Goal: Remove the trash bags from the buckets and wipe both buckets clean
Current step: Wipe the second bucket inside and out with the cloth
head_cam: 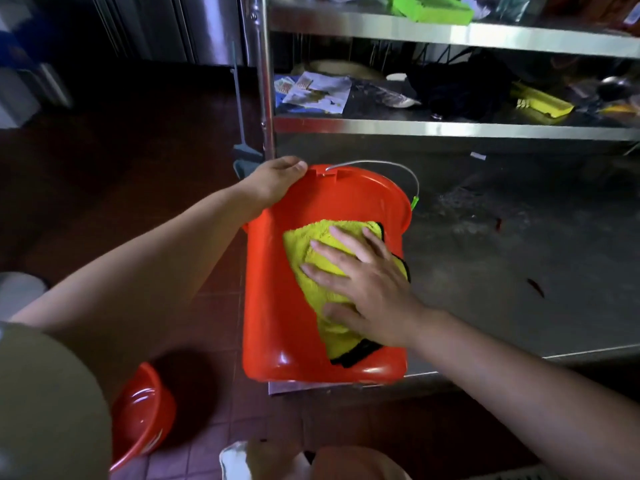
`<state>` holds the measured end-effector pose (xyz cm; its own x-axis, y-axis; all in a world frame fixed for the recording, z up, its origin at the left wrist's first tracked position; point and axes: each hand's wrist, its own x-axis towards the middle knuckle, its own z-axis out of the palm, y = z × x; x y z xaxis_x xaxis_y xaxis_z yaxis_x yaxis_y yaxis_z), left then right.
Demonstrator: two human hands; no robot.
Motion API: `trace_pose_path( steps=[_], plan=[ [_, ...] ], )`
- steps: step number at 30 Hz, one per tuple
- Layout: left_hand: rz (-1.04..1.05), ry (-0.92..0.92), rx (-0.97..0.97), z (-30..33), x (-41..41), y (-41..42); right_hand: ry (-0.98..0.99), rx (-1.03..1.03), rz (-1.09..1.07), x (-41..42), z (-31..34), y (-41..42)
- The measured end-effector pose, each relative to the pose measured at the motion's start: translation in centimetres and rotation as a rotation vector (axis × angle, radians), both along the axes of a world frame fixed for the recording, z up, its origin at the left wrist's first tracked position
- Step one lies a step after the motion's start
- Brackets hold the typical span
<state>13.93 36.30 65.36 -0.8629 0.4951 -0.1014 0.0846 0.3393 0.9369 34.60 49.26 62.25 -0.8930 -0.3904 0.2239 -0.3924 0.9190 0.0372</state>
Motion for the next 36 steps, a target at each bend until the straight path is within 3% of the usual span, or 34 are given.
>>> trace_pose_path(
  steps=[5, 10, 19, 22, 30, 36],
  plan=[
    [0.027, 0.019, -0.015, -0.3, -0.4, -0.4, 0.031, -0.055, 0.103, 3.7, -1.9, 0.0],
    [0.008, -0.007, -0.032, -0.4, -1.0, -1.3, 0.042, -0.06, 0.172, 0.0, -0.8, 0.4],
    [0.049, -0.059, 0.056, -1.2, -1.6, -2.7, 0.025, -0.011, -0.127, -9.9, 2.7, 2.0],
    [0.083, -0.092, 0.132, -1.8, -1.2, -3.5, 0.027, -0.032, -0.131, -8.3, 2.3, -0.1],
    [0.014, -0.059, 0.15, -1.2, -0.3, -3.2, -0.062, 0.125, 0.155, 1.7, 0.1, -4.4],
    [0.003, -0.067, 0.148, -0.9, 0.0, -2.9, -0.012, -0.033, 0.177, 0.8, 0.2, -2.8]
  ],
)
